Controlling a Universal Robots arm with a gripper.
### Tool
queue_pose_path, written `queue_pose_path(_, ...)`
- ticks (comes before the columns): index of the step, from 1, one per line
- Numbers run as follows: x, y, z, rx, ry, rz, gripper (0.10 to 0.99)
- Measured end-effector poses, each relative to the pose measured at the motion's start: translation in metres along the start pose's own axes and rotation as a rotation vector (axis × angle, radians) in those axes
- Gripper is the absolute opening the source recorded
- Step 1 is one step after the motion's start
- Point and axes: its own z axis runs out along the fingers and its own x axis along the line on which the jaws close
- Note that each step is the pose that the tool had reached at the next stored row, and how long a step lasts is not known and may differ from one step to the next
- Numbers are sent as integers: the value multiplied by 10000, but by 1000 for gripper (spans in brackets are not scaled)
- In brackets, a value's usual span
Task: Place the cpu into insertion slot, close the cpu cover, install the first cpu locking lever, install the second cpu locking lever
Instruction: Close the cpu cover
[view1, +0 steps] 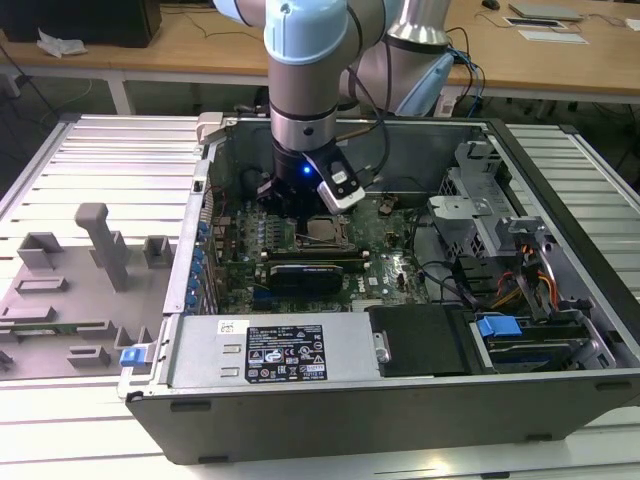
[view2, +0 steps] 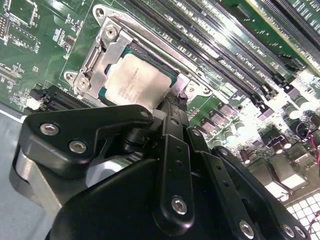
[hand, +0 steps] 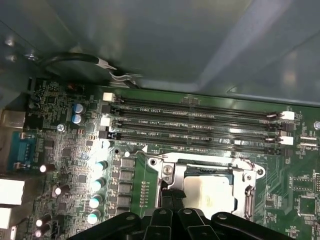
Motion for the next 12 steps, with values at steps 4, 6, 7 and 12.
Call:
queue_pose_path(4,-7,24,23,2,4,-1,106)
queue_pose_path(6,-29,29,25,1,2,1,106)
queue_pose_path(7,-52,28,24,4,5,2,106)
queue_pose_path(12,-128,21,26,-1,3,-5,106)
